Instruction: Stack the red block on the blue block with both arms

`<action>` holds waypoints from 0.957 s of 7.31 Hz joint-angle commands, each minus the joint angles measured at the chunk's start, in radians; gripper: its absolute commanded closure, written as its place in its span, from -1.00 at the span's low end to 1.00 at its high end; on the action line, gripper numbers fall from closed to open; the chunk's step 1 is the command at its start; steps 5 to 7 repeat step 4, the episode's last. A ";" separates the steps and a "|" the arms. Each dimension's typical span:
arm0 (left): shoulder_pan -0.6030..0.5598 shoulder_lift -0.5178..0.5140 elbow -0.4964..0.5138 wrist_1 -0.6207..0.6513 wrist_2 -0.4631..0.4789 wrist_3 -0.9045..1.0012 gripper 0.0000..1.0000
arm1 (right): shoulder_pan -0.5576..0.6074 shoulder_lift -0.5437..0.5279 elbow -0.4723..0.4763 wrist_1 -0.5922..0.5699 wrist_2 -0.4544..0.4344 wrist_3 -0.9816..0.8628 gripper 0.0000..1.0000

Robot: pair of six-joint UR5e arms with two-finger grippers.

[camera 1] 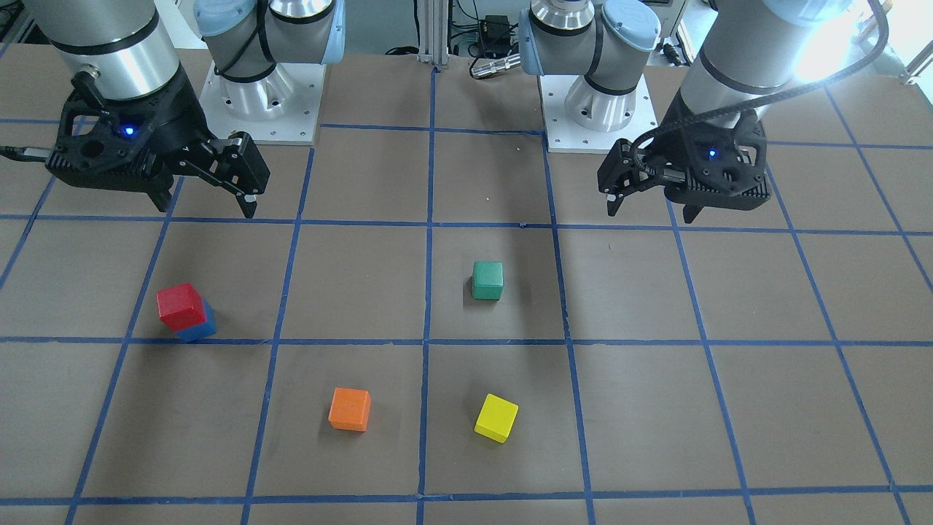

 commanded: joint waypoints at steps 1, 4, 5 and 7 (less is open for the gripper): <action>-0.001 0.010 -0.012 0.003 -0.001 -0.001 -1.00 | 0.000 0.018 -0.031 0.043 0.031 0.006 -1.00; -0.001 0.009 -0.011 0.005 0.000 0.001 -1.00 | 0.000 0.019 -0.036 0.039 0.028 0.008 -1.00; -0.001 0.009 -0.011 0.005 0.000 0.001 -1.00 | 0.000 0.019 -0.036 0.039 0.028 0.008 -1.00; -0.001 0.009 -0.011 0.005 0.000 0.001 -1.00 | 0.000 0.019 -0.036 0.039 0.028 0.008 -1.00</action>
